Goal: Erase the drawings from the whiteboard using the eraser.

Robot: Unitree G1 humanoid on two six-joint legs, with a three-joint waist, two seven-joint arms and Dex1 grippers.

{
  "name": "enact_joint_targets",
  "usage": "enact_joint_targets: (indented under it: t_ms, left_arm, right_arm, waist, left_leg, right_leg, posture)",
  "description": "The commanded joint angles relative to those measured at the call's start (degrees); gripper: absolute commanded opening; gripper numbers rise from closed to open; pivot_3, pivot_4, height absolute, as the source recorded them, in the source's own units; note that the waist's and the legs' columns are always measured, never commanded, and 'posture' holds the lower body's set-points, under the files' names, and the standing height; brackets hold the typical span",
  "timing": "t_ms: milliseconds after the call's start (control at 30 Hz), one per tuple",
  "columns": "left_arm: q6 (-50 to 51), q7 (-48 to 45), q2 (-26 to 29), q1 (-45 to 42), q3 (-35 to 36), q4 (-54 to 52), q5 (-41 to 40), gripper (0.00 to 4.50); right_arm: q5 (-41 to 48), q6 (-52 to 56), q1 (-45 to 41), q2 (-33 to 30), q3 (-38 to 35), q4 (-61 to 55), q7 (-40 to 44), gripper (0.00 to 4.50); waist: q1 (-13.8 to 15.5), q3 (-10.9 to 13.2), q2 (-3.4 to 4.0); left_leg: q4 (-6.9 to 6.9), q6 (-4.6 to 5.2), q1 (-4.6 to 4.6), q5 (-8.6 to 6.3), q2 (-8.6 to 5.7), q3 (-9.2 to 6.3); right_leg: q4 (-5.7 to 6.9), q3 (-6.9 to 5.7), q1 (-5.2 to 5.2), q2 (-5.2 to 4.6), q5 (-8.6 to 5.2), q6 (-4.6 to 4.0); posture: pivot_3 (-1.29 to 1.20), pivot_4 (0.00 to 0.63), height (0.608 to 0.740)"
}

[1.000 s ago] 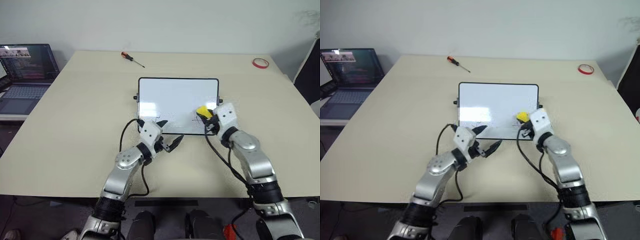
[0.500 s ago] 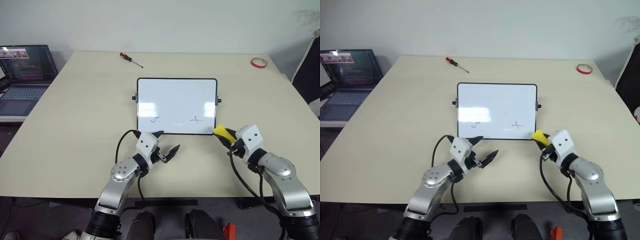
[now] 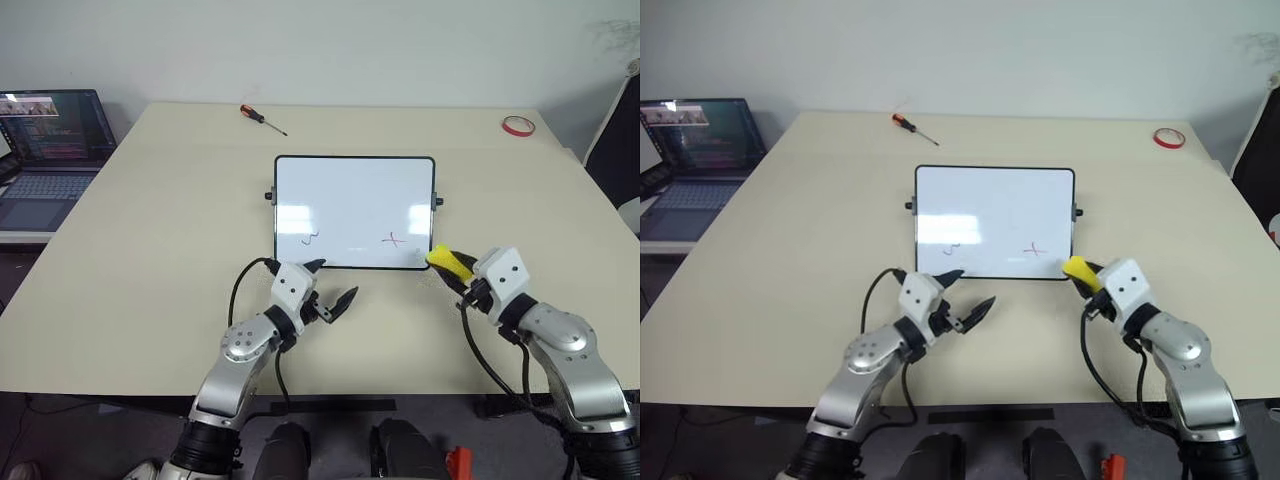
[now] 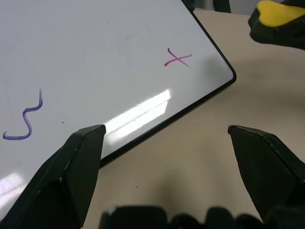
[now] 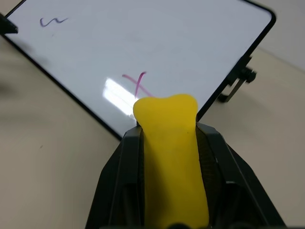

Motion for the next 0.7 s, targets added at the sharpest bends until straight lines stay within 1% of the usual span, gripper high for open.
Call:
enact_joint_targets:
  t_ms: [33,167,367,567,700]
  left_arm:
    - [-0.5,0.07,-0.66,-1.94,-0.53,-1.16,-0.3,4.5]
    - [-0.52,-0.49,0.0,-1.77,-0.13,-1.17,-0.5,4.5]
    - [-0.47,-0.23,1.11,-2.27,0.91,-0.9,-0.69,4.5]
    - [0.0,0.14,1.34,-1.05,1.03,-2.43,-0.59,4.5]
    - [0.07,0.41,1.56,-0.55,1.31,-2.94,-0.52,4.5]
  right_arm:
    - [-2.88,-4.03,-6.43,2.99,2.38,3.76,-3.5,1.15]
    - [-5.9,-6.25,-11.48,5.41,5.77,9.6,-4.84,1.15]
    - [-11.61,-9.39,-17.67,6.59,10.71,19.51,-6.19,1.15]
    - [-14.17,-11.32,-20.29,6.69,12.56,24.79,-6.29,1.15]
    - [-14.87,-12.18,-20.54,7.3,13.65,26.51,-6.23,1.15]
  waist:
    - [-0.09,0.0,-0.01]
    - [0.03,0.0,0.0]
    - [0.05,0.0,0.0]
    - [0.04,0.0,0.0]
    - [0.0,0.0,0.0]
  left_leg:
    - [0.0,0.0,0.01,0.0,-0.01,0.0]
    - [-0.03,0.0,0.02,0.0,0.0,0.01]
    - [-0.02,0.0,-0.01,0.0,0.01,0.02]
    - [-0.02,0.0,-0.01,-0.01,0.02,0.01]
    - [-0.01,0.0,0.03,0.0,0.03,0.0]
  right_leg:
    - [0.01,0.0,0.0,0.0,0.0,0.0]
    - [0.01,0.0,0.0,0.03,0.1,-0.18]
    - [0.0,0.0,-0.02,-0.04,0.16,-0.28]
    - [0.01,-0.01,-0.02,-0.05,0.16,-0.29]
    - [0.06,-0.01,-0.02,-0.05,0.17,-0.3]
  posture:
    - [0.0,0.15,0.74]
    - [0.0,0.15,0.74]
    - [0.0,0.15,0.74]
    - [0.0,0.15,0.74]
    - [0.0,0.15,0.74]
